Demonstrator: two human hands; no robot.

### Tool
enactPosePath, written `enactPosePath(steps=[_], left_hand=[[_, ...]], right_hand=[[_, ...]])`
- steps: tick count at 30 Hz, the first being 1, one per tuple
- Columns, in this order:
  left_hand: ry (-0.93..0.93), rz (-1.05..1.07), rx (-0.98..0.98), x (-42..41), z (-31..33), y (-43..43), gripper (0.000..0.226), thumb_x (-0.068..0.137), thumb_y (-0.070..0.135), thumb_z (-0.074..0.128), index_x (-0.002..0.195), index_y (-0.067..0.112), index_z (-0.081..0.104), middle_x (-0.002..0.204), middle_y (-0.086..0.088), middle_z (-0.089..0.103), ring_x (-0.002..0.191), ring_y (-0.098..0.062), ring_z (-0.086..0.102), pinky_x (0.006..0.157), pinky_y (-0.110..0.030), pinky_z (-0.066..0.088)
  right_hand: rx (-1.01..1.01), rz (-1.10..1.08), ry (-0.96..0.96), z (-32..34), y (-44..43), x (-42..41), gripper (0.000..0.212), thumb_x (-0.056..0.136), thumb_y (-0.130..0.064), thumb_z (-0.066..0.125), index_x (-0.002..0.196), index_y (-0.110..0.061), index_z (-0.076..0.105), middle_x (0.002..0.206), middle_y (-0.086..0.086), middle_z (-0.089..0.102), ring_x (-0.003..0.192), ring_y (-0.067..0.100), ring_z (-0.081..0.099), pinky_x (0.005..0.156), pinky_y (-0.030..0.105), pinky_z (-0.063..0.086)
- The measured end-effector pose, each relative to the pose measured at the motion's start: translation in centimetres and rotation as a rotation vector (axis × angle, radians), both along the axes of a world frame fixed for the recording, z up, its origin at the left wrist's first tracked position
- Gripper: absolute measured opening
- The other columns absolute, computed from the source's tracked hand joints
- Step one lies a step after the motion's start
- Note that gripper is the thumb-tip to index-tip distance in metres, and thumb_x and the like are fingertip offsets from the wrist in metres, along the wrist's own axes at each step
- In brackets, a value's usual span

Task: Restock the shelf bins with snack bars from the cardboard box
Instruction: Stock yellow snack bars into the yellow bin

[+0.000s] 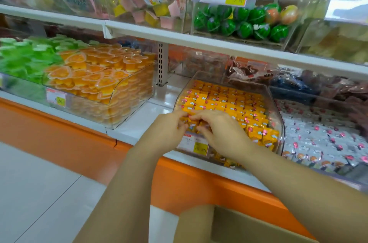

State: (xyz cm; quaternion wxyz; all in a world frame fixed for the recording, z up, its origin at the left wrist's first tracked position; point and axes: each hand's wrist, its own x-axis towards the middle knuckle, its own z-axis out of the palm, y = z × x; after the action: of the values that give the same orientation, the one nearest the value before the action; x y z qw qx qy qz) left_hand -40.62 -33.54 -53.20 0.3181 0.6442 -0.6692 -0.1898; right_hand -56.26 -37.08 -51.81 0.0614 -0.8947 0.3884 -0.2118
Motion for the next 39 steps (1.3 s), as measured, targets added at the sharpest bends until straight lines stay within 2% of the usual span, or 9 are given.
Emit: enactPosePath(steps=[3,6,10,12,15,19,29,31,39], left_hand=[[-0.056,0.015,0.029,-0.2,-0.1,0.4,0.039,0.098,0.021,0.047,0.136,0.024,0.047,0.114,-0.006,0.065,0.097,-0.021,0.060,0.077,-0.030,0.047],[-0.105,0.104,-0.063,-0.8,-0.2,1.4,0.041,0.097,0.024,0.049,0.137,0.029,0.045,0.125,0.002,0.060,0.099,-0.021,0.060,0.085,-0.039,0.050],[-0.010,0.188,-0.319,-2.4,0.2,3.5,0.028,0.095,0.021,0.050,0.122,0.026,0.057,0.114,0.009,0.061,0.079,-0.009,0.054,0.073,-0.029,0.047],[0.089,0.125,-0.303,-4.1,-0.2,4.4,0.021,0.095,0.019,0.052,0.113,0.024,0.062,0.102,0.013,0.063,0.074,-0.002,0.053,0.067,-0.017,0.042],[0.233,0.021,-0.159,-7.6,-2.0,5.6,0.014,0.094,0.016,0.056,0.099,0.024,0.065,0.081,0.023,0.058,0.066,0.011,0.053,0.056,-0.005,0.037],[0.330,-0.044,-0.026,-12.2,-6.1,6.8,0.013,0.091,0.012,0.059,0.092,0.023,0.065,0.077,0.021,0.058,0.065,0.016,0.051,0.060,-0.003,0.037],[0.188,-0.143,0.529,-20.3,-21.6,8.0,0.016,0.097,0.019,0.051,0.104,0.032,0.059,0.103,0.014,0.060,0.096,0.000,0.055,0.071,-0.009,0.040],[0.130,-0.117,0.611,-20.5,-24.6,7.9,0.016,0.097,0.020,0.052,0.108,0.030,0.059,0.111,0.007,0.062,0.100,-0.005,0.057,0.082,-0.014,0.043],[0.018,-0.062,0.952,-20.1,-32.0,7.7,0.028,0.096,0.018,0.053,0.124,0.018,0.056,0.125,-0.002,0.058,0.113,-0.017,0.054,0.086,-0.025,0.042]], right_hand=[[0.025,0.016,0.099,0.5,0.5,-0.7,0.047,0.093,-0.014,0.056,0.137,-0.026,0.046,0.147,-0.006,0.041,0.136,0.017,0.036,0.112,0.038,0.030],[-0.008,0.007,0.025,0.7,1.8,-2.7,0.055,0.093,-0.018,0.057,0.143,-0.029,0.036,0.154,-0.008,0.026,0.142,0.011,0.021,0.118,0.031,0.015],[-0.042,-0.007,-0.179,-0.6,4.7,-6.5,0.035,0.090,-0.011,0.061,0.122,-0.025,0.060,0.124,-0.017,0.053,0.122,0.002,0.042,0.107,0.025,0.030],[-0.001,-0.018,-0.246,-2.0,6.3,-8.5,0.027,0.089,-0.009,0.062,0.112,-0.023,0.066,0.109,-0.023,0.057,0.107,-0.006,0.050,0.096,0.012,0.034],[0.102,-0.043,-0.336,-4.3,8.7,-11.7,0.020,0.088,-0.008,0.062,0.101,-0.022,0.069,0.097,-0.023,0.062,0.097,-0.006,0.057,0.084,0.004,0.039],[0.237,-0.162,-0.395,-8.1,11.4,-16.8,0.022,0.088,-0.016,0.062,0.092,-0.037,0.062,0.088,-0.025,0.065,0.086,-0.005,0.061,0.075,0.004,0.042],[0.636,-0.506,-0.249,-20.2,13.6,-29.5,0.028,0.089,-0.011,0.061,0.109,-0.031,0.060,0.094,-0.022,0.061,0.091,-0.011,0.057,0.079,-0.002,0.040],[0.731,-0.570,-0.199,-22.7,13.3,-30.8,0.030,0.090,-0.010,0.059,0.116,-0.026,0.059,0.096,-0.018,0.060,0.090,-0.008,0.056,0.076,-0.003,0.039],[1.207,-0.770,0.251,-32.1,13.0,-32.7,0.056,0.092,-0.027,0.059,0.141,-0.015,0.037,0.139,0.010,0.046,0.126,0.023,0.045,0.098,0.030,0.040]])
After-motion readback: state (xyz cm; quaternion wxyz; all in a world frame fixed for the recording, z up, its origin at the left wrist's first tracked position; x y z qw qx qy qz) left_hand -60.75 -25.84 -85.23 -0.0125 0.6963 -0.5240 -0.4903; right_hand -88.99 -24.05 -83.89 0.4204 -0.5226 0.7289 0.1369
